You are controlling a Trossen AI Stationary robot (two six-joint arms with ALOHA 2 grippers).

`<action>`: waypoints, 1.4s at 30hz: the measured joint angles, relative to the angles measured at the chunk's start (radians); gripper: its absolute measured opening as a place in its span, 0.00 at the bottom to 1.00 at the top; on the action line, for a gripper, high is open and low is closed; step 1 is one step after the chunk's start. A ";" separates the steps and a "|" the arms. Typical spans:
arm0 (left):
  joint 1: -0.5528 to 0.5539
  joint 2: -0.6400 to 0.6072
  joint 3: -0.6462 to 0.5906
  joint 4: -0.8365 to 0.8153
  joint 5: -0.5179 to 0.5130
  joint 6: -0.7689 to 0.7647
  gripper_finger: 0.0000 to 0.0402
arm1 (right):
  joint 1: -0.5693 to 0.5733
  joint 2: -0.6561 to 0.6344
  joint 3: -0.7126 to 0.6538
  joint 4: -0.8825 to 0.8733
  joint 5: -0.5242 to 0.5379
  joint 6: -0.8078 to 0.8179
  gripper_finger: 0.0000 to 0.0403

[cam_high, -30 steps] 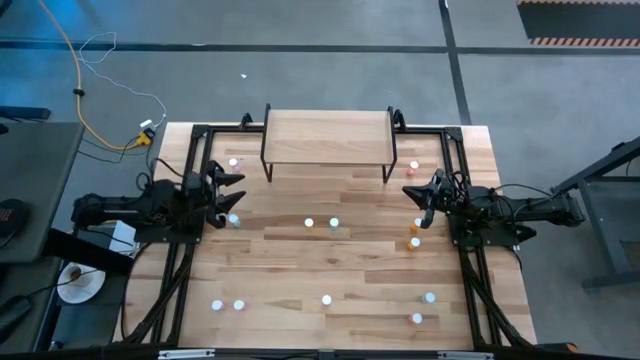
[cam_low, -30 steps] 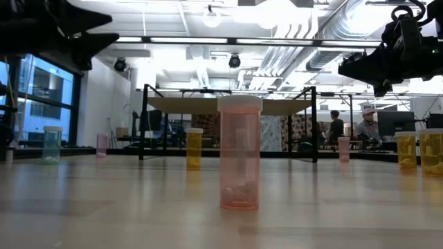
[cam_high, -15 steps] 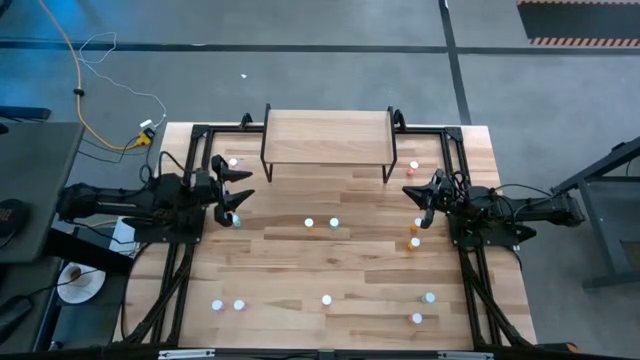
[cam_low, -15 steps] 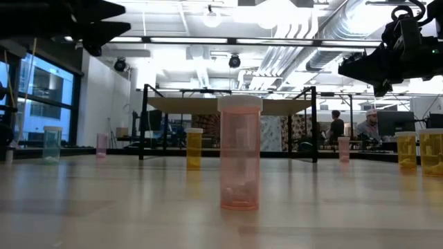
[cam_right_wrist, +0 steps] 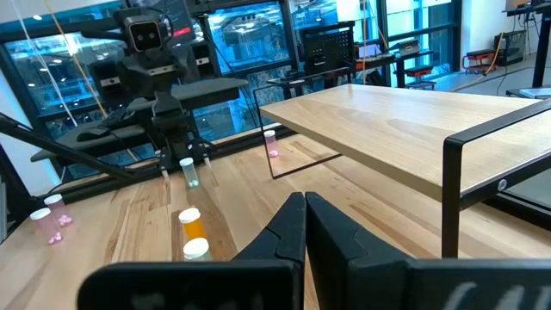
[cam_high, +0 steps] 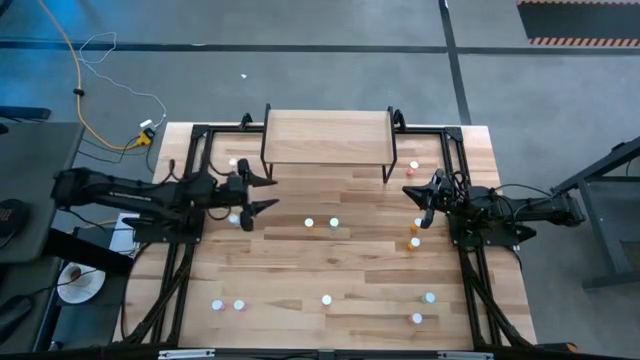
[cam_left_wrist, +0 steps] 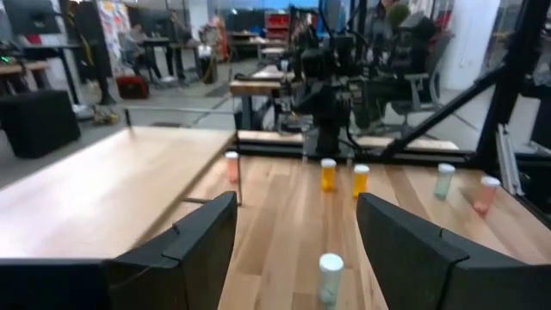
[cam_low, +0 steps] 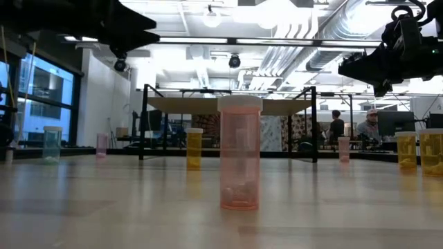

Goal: Pick and place medicine bottles onto shelf by color
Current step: Put the left orange pill bottle on the shelf

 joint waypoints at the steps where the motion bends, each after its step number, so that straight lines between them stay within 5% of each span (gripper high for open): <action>1: -0.003 0.022 0.005 0.007 0.007 -0.001 0.58 | 0.000 0.000 0.000 0.000 0.000 0.000 0.00; 42: -0.072 0.696 0.097 0.312 0.008 -0.026 0.58 | 0.000 0.000 0.000 0.000 0.000 0.000 0.00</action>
